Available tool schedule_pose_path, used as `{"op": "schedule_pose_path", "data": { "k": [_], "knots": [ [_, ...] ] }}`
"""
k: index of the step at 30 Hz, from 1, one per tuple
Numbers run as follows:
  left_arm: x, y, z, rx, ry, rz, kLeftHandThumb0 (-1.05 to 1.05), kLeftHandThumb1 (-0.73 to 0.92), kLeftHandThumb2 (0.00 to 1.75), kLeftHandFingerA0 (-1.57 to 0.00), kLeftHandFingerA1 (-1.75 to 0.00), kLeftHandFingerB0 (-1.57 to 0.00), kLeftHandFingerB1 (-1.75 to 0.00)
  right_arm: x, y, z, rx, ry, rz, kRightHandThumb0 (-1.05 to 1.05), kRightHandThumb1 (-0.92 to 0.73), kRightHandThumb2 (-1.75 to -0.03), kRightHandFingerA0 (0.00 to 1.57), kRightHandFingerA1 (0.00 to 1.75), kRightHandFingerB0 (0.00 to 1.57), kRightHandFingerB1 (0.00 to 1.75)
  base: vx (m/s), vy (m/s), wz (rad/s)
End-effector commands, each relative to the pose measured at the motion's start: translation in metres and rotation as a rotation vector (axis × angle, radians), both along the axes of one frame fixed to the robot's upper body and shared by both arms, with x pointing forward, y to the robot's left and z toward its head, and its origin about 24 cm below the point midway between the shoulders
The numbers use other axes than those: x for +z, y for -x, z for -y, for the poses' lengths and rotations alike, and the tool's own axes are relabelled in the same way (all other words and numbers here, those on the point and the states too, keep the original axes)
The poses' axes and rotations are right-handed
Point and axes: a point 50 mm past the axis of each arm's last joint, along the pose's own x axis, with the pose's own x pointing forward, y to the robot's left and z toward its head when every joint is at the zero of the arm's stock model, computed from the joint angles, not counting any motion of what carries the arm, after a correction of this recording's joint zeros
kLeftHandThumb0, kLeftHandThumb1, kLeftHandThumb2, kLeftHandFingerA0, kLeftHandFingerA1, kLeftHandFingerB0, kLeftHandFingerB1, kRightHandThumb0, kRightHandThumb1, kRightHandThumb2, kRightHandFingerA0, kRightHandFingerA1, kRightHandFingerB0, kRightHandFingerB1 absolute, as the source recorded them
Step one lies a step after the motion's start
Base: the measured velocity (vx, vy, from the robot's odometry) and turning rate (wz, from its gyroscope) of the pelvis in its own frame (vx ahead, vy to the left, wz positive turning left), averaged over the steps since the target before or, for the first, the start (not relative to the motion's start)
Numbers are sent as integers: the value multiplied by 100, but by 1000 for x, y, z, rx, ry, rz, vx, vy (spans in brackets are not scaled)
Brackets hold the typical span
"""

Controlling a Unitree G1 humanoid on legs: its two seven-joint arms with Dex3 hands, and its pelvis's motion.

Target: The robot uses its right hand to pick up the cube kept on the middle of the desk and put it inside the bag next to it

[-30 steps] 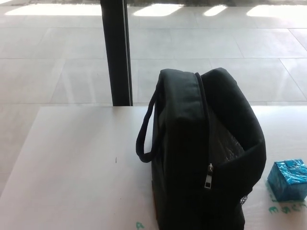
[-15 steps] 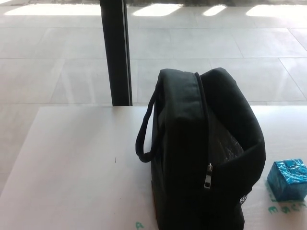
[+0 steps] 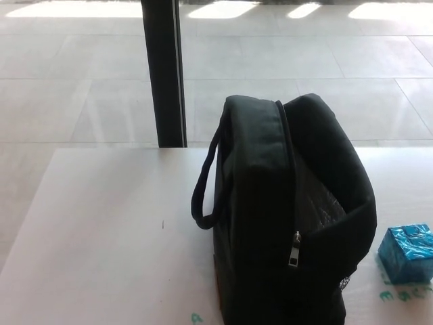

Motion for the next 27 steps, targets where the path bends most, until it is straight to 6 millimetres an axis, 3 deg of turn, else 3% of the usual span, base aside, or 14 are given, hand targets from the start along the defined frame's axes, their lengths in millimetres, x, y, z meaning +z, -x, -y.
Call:
{"op": "schedule_pose_path", "data": {
  "k": [1,5,6,7,8,9,14,18,25,27],
  "knots": [
    [0,1,2,14,89,-21,-69,40,82,-29,-58,-40,-55,19,-29,-43,225,-87,-110,-70,-48,-87,2,34,3,27,0,0,0],
    [1,1,3,14,88,-23,-70,40,82,-29,-57,-40,-55,7,-39,-64,287,-93,-151,-69,-47,-86,3,38,5,29,0,0,0],
    [1,1,2,10,88,-23,-70,40,83,-29,-58,-39,-55,3,-41,-69,295,-90,-162,-64,-65,-63,6,33,9,22,0,0,0],
    [0,1,2,3,88,-23,-70,40,83,-29,-58,-39,-55,-2,-44,-76,308,-85,-178,-64,-65,-63,6,33,9,22,0,0,0],
    [0,1,2,4,90,-22,-71,40,82,-29,-58,-40,-55,-6,-46,-81,318,-97,-186,-67,-49,-87,3,39,4,27,0,0,0],
    [0,1,2,-1,88,-24,-69,39,83,-28,-58,-38,-55,-8,-47,-84,326,-102,-192,-69,-50,-88,1,34,4,25,0,0,0],
    [0,1,2,2,78,-33,-70,41,83,-31,-59,-37,-54,-15,-54,-103,381,-58,-216,-74,-53,-91,2,32,4,21,0,0,0],
    [1,2,2,-5,82,-30,-71,41,83,-30,-59,-39,-55,-16,-62,-111,393,1,-247,-88,-58,-87,0,5,12,12,0,0,0],
    [0,1,2,9,84,-32,-76,42,82,-32,-59,-41,-54,-27,-72,-122,442,63,-312,-98,-61,-90,0,1,11,1,0,0,0],
    [0,2,2,-3,87,-27,-72,40,83,-29,-59,-39,-55,-32,-74,-124,466,112,-346,-93,-61,-93,0,6,2,4,0,0,0]
  ]
}}
